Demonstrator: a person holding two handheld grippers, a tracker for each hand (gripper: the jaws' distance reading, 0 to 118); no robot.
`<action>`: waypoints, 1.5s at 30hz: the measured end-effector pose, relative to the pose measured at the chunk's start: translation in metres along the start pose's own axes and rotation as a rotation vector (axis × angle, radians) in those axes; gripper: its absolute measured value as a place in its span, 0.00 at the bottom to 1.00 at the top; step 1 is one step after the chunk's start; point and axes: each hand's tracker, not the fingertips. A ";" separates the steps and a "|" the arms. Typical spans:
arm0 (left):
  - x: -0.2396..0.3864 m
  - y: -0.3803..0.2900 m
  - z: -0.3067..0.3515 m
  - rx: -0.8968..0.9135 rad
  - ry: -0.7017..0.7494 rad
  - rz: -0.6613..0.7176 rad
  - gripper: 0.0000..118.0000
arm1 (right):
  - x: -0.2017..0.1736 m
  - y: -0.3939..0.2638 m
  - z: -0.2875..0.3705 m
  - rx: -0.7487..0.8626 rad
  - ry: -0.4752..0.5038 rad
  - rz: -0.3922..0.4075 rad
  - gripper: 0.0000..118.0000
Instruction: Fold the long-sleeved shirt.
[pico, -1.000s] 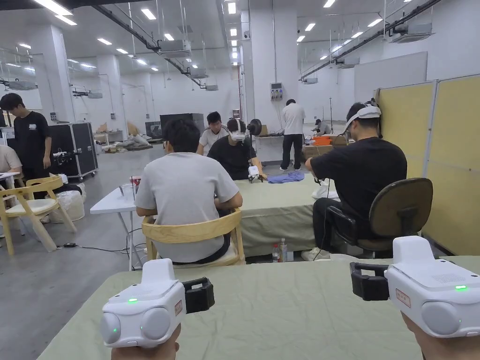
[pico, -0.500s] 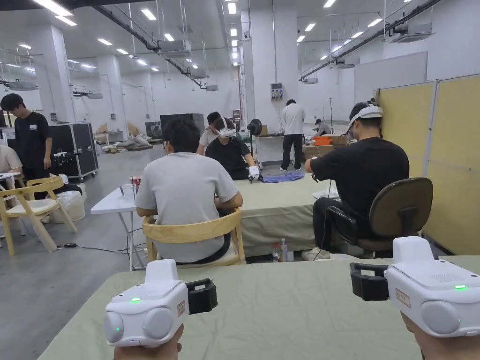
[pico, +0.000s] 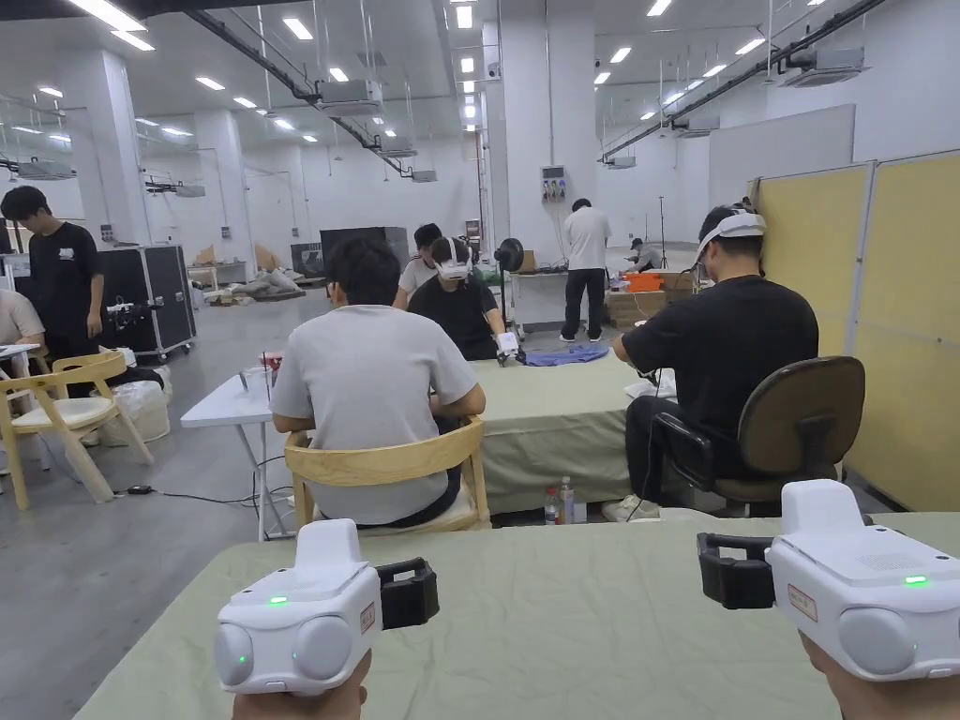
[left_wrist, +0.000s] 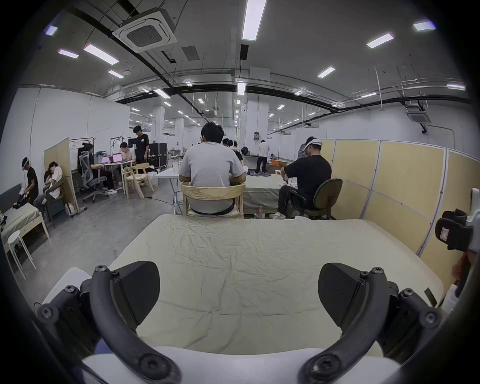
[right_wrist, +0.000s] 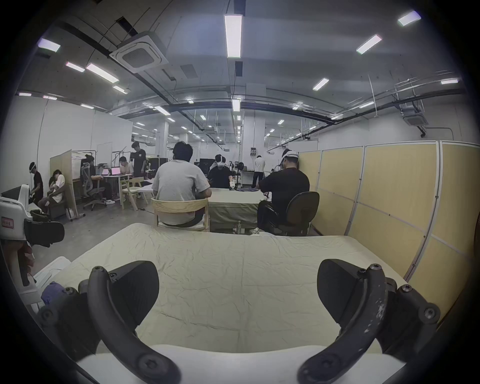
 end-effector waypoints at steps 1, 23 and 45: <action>0.000 0.000 0.000 0.002 0.001 -0.001 1.00 | 0.000 0.000 0.000 -0.001 -0.001 0.000 1.00; -0.001 -0.001 0.003 0.011 0.007 -0.001 1.00 | 0.000 -0.003 -0.002 -0.009 -0.006 0.006 1.00; 0.003 -0.002 0.010 0.029 0.030 -0.083 1.00 | -0.003 -0.008 -0.009 -0.018 0.010 0.001 1.00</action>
